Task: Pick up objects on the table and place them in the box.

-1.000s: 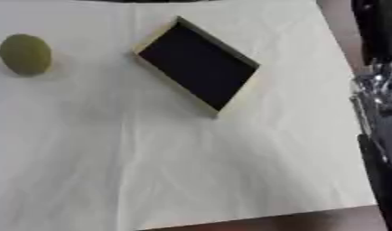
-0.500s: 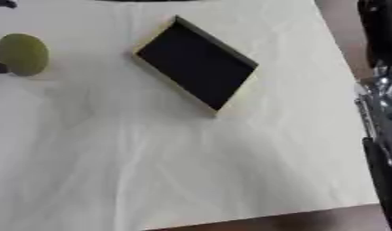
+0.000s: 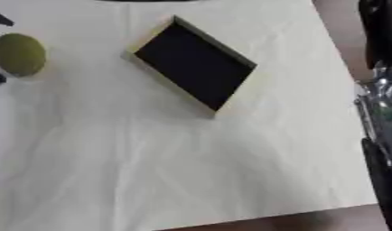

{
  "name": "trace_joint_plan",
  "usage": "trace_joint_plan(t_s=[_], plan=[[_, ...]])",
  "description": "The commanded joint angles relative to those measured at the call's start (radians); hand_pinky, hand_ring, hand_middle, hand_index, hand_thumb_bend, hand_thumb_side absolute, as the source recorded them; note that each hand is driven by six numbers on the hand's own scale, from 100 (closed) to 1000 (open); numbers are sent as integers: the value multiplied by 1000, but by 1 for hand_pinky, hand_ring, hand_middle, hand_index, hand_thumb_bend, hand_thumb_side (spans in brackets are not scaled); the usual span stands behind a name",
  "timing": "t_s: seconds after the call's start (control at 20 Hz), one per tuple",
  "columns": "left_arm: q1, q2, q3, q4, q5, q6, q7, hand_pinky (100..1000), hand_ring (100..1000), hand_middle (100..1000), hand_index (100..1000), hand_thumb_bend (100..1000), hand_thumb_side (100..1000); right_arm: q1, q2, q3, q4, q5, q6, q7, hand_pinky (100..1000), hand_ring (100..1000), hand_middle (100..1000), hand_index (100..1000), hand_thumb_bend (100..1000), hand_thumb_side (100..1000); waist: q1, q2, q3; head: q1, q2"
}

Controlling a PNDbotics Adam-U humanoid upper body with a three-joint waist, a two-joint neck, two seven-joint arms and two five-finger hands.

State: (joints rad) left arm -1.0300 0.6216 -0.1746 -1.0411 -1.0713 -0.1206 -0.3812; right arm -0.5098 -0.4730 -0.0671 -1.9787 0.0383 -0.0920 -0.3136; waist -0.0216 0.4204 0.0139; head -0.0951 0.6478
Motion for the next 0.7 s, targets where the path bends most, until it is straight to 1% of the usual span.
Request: trace_joint_plan(t_s=[0.05, 0.1, 0.2, 0.4, 0.5, 0.55, 0.6, 0.7], plan=[[-28, 7, 24, 20, -30, 3, 49, 857, 888, 883, 936, 480, 100, -11, -10, -2, -21, -8, -2, 3, 849, 715, 662, 757, 100, 681, -1, -19, -1, 6, -15], [-29, 3, 26, 28, -33, 3, 68, 844, 881, 874, 930, 428, 100, -11, -9, -2, -21, -8, -1, 3, 849, 715, 662, 757, 100, 681, -2, -19, -2, 7, -16], [-31, -4, 30, 38, -24, 1, 102, 827, 872, 857, 920, 367, 100, -10, -8, -2, -21, -9, -1, 3, 849, 715, 662, 757, 100, 683, -4, -17, -4, 10, -16], [-37, -12, 32, 50, 5, -1, 146, 808, 858, 836, 902, 319, 100, -9, -6, -2, -21, -9, 0, 2, 849, 716, 661, 757, 100, 686, -5, -15, -5, 14, -18], [-39, -16, 31, 55, 14, -2, 159, 792, 846, 819, 888, 316, 100, -8, -4, -2, -21, -9, 1, 2, 850, 716, 661, 757, 100, 688, -5, -13, -5, 14, -18], [-39, -18, 28, 58, 19, -9, 159, 795, 848, 821, 891, 352, 100, -7, -4, -2, -21, -9, 2, 2, 850, 716, 661, 757, 100, 689, -5, -13, -5, 14, -17], [-39, -19, 25, 61, 25, -20, 149, 807, 858, 835, 908, 407, 100, -7, -4, -2, -21, -9, 3, 2, 850, 716, 661, 757, 100, 690, -5, -12, -5, 14, -16], [-38, -21, 18, 70, 38, -59, 92, 848, 889, 870, 943, 552, 100, -5, -3, -3, -21, -9, 5, 1, 850, 715, 660, 756, 100, 691, -5, -12, -5, 12, -14]])
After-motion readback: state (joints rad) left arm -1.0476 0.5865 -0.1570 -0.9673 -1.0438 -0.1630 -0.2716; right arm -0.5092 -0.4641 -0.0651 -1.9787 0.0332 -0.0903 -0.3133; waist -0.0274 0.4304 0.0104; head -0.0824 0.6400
